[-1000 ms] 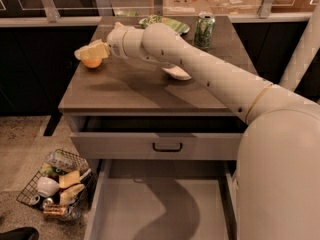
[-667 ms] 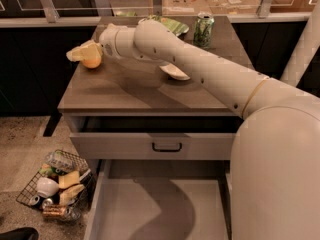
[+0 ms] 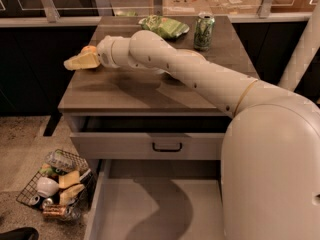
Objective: Place orange into middle drawer
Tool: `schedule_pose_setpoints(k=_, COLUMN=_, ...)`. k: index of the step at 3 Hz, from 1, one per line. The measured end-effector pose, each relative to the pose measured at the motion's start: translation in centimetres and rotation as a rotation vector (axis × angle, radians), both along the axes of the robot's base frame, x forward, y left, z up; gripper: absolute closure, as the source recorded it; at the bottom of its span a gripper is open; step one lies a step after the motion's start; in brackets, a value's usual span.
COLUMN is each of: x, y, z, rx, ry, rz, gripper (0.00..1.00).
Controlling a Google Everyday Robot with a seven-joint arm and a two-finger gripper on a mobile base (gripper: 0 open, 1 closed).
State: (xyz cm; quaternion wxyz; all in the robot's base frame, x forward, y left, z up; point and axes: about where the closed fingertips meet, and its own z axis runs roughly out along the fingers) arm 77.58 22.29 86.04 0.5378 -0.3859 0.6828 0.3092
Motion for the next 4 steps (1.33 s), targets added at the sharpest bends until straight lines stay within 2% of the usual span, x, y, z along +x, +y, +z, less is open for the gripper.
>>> schedule_pose_setpoints(k=1, x=0.12, y=0.33, z=-1.5, rx=0.002, ry=0.022, rz=-0.002, gripper=0.0)
schedule_pose_setpoints(k=2, x=0.12, y=0.09, z=-2.37, rx=-0.017, ry=0.029, rz=-0.013, gripper=0.18)
schedule_pose_setpoints(k=4, x=-0.06, y=0.6, z=-2.48, rx=-0.016, ry=0.031, rz=-0.005, gripper=0.64)
